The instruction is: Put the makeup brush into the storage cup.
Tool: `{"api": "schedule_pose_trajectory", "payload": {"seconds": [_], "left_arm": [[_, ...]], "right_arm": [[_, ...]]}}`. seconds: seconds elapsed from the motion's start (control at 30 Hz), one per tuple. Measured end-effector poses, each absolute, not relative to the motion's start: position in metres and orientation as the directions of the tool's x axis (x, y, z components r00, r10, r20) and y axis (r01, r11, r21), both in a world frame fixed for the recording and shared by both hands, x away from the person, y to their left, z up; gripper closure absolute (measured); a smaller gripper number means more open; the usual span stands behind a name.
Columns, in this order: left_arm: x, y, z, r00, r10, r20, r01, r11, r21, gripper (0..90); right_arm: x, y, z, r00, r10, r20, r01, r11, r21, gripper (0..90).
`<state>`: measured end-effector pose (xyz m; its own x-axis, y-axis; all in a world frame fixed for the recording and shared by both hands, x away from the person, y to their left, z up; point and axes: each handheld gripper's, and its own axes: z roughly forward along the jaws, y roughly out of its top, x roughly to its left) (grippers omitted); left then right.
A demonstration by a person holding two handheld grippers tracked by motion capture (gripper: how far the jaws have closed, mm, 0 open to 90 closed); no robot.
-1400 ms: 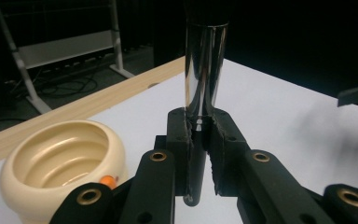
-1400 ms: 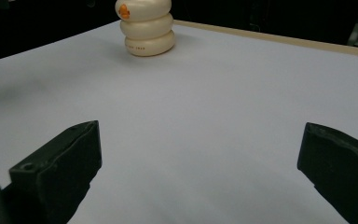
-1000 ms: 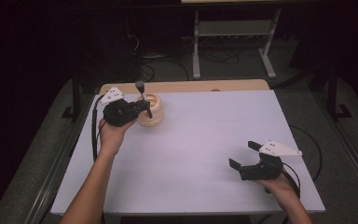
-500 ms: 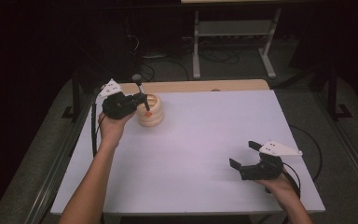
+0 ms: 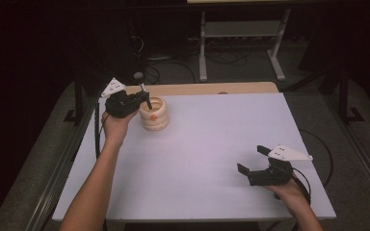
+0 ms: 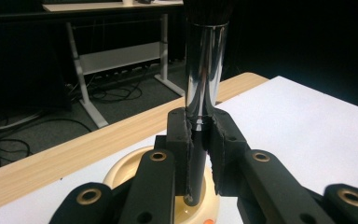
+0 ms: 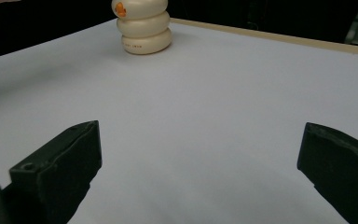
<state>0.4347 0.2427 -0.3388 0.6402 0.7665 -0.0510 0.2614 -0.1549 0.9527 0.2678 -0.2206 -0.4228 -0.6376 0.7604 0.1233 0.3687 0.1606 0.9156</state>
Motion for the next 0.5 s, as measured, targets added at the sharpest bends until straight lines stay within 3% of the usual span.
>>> {"api": "schedule_pose_trajectory", "payload": {"seconds": [0.5], "left_arm": [[0.447,0.246,-0.355,0.618,0.783,-0.072,0.316,-0.163,0.935,79.6]], "right_arm": [[0.268,-0.22,-0.424,-0.636,0.761,0.128,0.375,0.16,0.913,0.0]]}}
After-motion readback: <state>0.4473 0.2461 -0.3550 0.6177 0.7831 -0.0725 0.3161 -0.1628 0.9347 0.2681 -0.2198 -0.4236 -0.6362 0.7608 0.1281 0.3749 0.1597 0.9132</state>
